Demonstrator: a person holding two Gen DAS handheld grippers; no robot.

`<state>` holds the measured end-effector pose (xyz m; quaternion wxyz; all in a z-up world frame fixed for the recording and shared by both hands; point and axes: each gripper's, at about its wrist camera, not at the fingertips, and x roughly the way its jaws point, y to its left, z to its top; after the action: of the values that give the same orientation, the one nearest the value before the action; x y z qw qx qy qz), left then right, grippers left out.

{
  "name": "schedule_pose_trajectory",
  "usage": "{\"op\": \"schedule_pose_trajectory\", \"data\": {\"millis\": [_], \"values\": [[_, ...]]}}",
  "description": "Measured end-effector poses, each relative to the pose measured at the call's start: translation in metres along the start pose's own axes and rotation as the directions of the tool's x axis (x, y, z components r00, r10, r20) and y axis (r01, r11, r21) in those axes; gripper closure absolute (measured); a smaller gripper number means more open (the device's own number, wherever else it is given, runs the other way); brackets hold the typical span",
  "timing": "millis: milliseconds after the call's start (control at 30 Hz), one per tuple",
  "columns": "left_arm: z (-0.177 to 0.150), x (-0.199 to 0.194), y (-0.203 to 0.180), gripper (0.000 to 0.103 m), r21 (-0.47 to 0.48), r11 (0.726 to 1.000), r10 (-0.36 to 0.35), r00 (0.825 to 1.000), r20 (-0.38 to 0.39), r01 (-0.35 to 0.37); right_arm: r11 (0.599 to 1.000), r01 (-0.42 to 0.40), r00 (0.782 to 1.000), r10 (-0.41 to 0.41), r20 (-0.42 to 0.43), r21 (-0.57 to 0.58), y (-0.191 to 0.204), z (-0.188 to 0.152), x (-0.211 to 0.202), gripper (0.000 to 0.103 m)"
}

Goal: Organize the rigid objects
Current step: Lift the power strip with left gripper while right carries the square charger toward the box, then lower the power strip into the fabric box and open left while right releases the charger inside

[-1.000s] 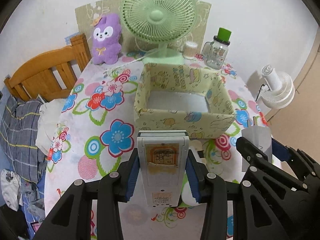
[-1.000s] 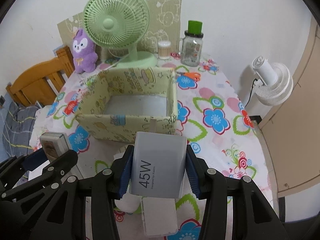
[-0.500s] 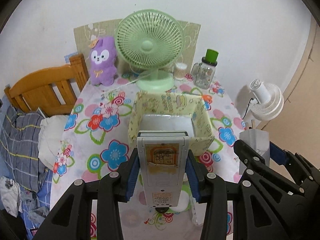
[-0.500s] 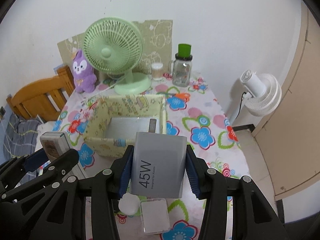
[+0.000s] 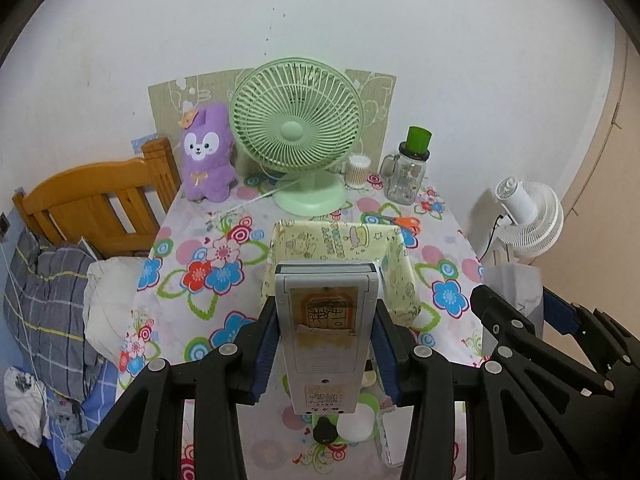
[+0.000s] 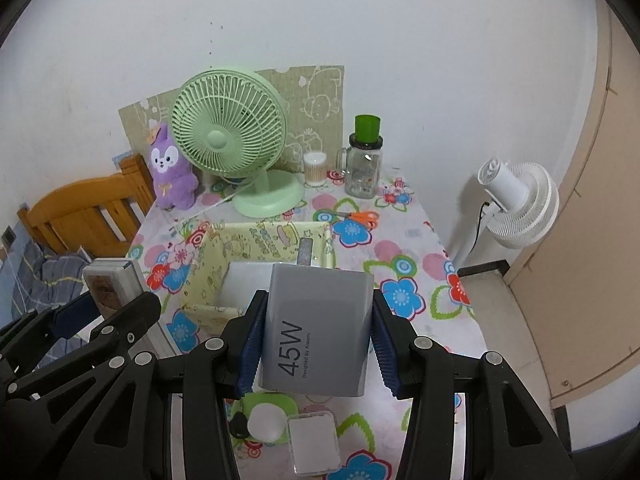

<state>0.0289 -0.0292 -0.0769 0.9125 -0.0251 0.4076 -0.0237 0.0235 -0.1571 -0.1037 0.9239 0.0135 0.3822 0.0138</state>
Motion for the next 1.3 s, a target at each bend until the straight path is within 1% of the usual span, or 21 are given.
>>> {"op": "schedule_pose_trajectory", "data": {"millis": [200,400,533,667,900,1100,1300], "values": [[0.008,0.004,-0.001,0.058,0.0,1.0,-0.009,1.0,-0.001,0.009,1.0,0.002,1.0,-0.002,-0.004,0.006,-0.002,0.008,0.003,0.052],[0.016,0.011,-0.002,0.058,0.001,1.0,-0.001,1.0,0.0,0.001,1.0,0.014,1.0,-0.014,-0.004,-0.002,-0.001,0.017,0.012,0.052],[0.022,0.021,-0.001,0.058,0.0,1.0,0.001,1.0,-0.011,-0.001,1.0,0.005,1.0,-0.005,-0.022,0.009,-0.003,0.023,0.024,0.052],[0.031,0.03,-0.002,0.058,0.026,1.0,0.012,1.0,-0.005,-0.012,1.0,0.006,1.0,-0.006,-0.031,0.004,-0.002,0.03,0.036,0.052],[0.045,0.055,-0.001,0.058,0.022,1.0,-0.006,0.999,-0.035,0.006,1.0,0.011,0.999,-0.011,-0.052,0.005,-0.002,0.041,0.059,0.052],[0.057,0.07,-0.001,0.058,0.028,1.0,0.001,0.999,-0.033,0.0,1.0,0.012,0.999,-0.011,-0.052,0.005,-0.003,0.053,0.076,0.052],[0.063,0.089,-0.003,0.058,0.042,0.999,0.006,0.999,-0.054,-0.004,1.0,0.018,0.998,-0.017,-0.059,0.016,-0.005,0.063,0.098,0.052]]}}
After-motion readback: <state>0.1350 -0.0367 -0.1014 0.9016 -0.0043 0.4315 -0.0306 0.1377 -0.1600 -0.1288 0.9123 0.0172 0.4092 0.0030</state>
